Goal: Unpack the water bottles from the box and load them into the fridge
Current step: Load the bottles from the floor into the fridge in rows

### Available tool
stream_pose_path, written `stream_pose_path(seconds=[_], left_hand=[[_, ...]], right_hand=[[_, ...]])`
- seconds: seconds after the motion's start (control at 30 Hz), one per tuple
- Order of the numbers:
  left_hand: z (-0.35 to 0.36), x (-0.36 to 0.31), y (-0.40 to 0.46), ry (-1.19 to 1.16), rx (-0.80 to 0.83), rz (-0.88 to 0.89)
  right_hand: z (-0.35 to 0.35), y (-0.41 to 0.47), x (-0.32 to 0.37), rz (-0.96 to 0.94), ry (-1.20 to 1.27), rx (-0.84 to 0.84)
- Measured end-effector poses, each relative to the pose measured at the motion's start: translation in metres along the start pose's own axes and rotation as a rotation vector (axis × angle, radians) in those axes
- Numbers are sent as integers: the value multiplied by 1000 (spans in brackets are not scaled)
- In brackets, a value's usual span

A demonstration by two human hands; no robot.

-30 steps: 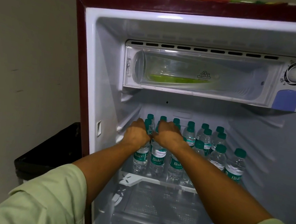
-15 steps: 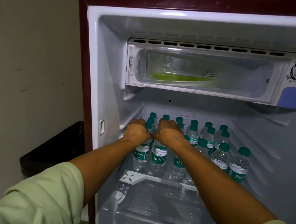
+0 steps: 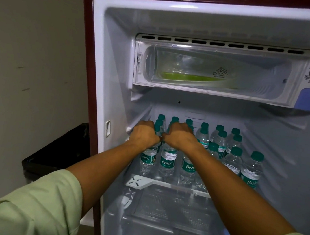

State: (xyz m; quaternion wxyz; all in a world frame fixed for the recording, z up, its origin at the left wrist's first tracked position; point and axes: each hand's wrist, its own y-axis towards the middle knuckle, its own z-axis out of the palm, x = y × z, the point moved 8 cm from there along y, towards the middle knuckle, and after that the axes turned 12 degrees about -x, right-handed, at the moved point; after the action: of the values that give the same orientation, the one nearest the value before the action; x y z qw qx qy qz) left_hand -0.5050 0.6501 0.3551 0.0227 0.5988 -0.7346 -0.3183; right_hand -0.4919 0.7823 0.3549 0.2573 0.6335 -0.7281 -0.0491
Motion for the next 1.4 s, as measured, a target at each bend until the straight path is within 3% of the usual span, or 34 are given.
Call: stream_pose_path(seconds=[0.23,0.53,0.93,1.17,1.4], left_hand=[[-2,1,-6,-31,-45,31],[0,3,-5,-115,11,0],[-8,6,-20,-199,-200,31],[-29,0,-39,-216,-367,114],[-55,-5,-75,-420,-450,167]], right_hand=[[-5,-5,-4,31,16,65],[-9,-10,-5,49,83,44],[-14,-21,-5,-37,134,-53],[-48,-46,6,-125,182,-251],[-64,-79,18,-180,464,-451]])
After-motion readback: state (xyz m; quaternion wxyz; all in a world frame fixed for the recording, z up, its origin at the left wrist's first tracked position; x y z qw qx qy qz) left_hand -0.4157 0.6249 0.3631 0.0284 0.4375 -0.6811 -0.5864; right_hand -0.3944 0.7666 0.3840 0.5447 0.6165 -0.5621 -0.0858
